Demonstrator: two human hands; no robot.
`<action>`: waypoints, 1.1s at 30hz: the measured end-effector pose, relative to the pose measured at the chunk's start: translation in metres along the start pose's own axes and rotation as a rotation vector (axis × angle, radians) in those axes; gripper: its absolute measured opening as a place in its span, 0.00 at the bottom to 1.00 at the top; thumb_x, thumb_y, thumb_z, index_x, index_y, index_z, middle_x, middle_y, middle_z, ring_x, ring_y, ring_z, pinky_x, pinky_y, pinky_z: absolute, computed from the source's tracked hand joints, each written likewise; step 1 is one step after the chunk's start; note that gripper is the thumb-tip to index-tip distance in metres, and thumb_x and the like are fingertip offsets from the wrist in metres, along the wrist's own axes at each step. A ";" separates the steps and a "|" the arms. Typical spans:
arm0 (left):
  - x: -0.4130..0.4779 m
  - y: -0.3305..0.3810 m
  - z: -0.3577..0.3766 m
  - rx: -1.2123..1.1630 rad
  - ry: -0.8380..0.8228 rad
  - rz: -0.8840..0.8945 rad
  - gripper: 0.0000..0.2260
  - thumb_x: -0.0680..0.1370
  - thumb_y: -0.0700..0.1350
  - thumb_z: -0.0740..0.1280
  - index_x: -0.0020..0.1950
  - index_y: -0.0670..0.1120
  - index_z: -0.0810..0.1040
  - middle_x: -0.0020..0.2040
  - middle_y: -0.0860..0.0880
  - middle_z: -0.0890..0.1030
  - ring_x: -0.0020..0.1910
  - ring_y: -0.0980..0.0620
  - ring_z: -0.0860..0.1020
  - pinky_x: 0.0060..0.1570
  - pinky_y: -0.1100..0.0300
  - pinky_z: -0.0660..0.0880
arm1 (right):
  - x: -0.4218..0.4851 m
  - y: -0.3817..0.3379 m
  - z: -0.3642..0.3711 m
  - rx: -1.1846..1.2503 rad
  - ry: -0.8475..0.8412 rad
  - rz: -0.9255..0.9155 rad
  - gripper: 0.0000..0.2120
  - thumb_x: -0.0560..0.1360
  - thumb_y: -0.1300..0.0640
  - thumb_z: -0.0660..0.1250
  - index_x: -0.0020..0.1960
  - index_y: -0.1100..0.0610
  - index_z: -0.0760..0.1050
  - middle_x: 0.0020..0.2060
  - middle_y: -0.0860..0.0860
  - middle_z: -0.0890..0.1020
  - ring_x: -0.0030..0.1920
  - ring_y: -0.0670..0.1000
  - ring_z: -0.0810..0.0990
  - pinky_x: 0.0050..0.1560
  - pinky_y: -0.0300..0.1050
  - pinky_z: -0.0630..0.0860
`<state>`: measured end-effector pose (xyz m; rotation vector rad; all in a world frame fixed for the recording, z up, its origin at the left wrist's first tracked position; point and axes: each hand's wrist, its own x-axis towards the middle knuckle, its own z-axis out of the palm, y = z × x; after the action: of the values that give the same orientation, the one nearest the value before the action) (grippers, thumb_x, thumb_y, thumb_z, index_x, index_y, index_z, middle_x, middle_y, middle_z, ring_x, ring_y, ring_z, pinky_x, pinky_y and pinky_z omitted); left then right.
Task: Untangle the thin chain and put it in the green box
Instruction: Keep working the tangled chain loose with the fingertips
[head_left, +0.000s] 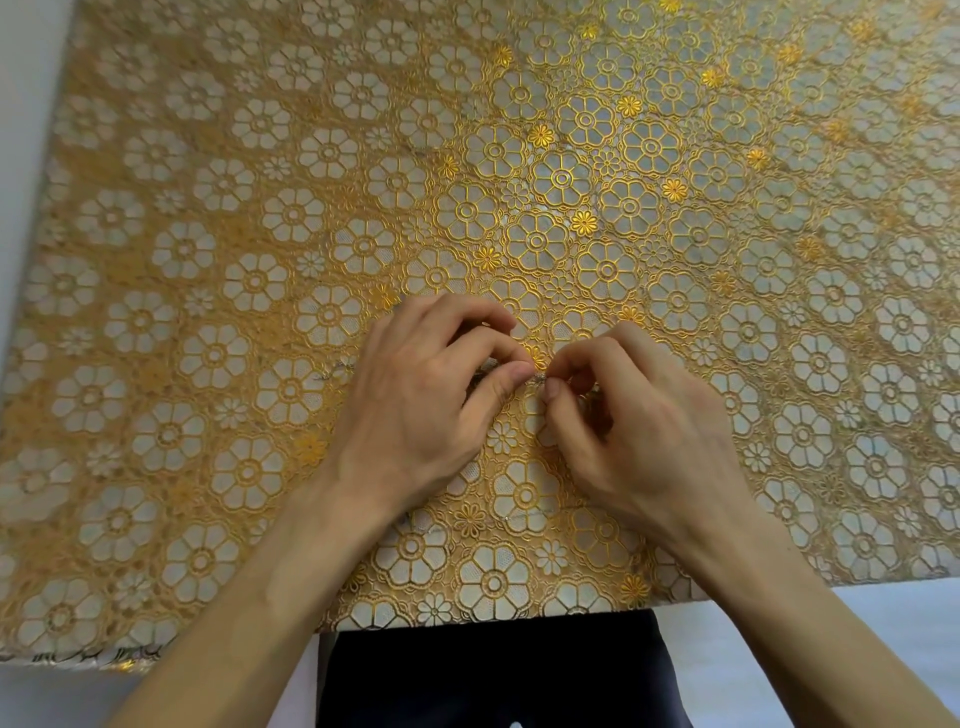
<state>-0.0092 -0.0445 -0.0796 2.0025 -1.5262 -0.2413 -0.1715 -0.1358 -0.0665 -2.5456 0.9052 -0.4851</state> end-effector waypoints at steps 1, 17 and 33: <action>0.000 0.000 0.000 0.004 0.003 0.003 0.09 0.80 0.53 0.67 0.49 0.50 0.83 0.57 0.54 0.80 0.57 0.49 0.76 0.54 0.50 0.70 | -0.001 0.001 0.000 -0.007 0.002 0.005 0.06 0.77 0.51 0.66 0.50 0.52 0.79 0.43 0.48 0.77 0.40 0.52 0.77 0.34 0.50 0.74; 0.001 0.006 -0.004 -0.047 -0.010 -0.019 0.09 0.75 0.52 0.70 0.52 0.53 0.84 0.59 0.53 0.79 0.57 0.50 0.76 0.55 0.47 0.71 | 0.000 0.006 0.002 0.051 -0.034 0.020 0.07 0.80 0.53 0.62 0.50 0.55 0.76 0.44 0.50 0.78 0.45 0.55 0.74 0.47 0.56 0.72; 0.004 0.009 -0.004 -0.120 -0.019 -0.048 0.07 0.75 0.54 0.69 0.44 0.53 0.84 0.58 0.56 0.79 0.54 0.53 0.76 0.55 0.51 0.69 | -0.001 0.011 0.001 0.050 -0.015 0.024 0.07 0.82 0.52 0.61 0.51 0.55 0.75 0.46 0.50 0.79 0.46 0.57 0.75 0.47 0.58 0.72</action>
<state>-0.0128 -0.0484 -0.0704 1.9491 -1.4416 -0.3643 -0.1773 -0.1424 -0.0728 -2.4869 0.9057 -0.4751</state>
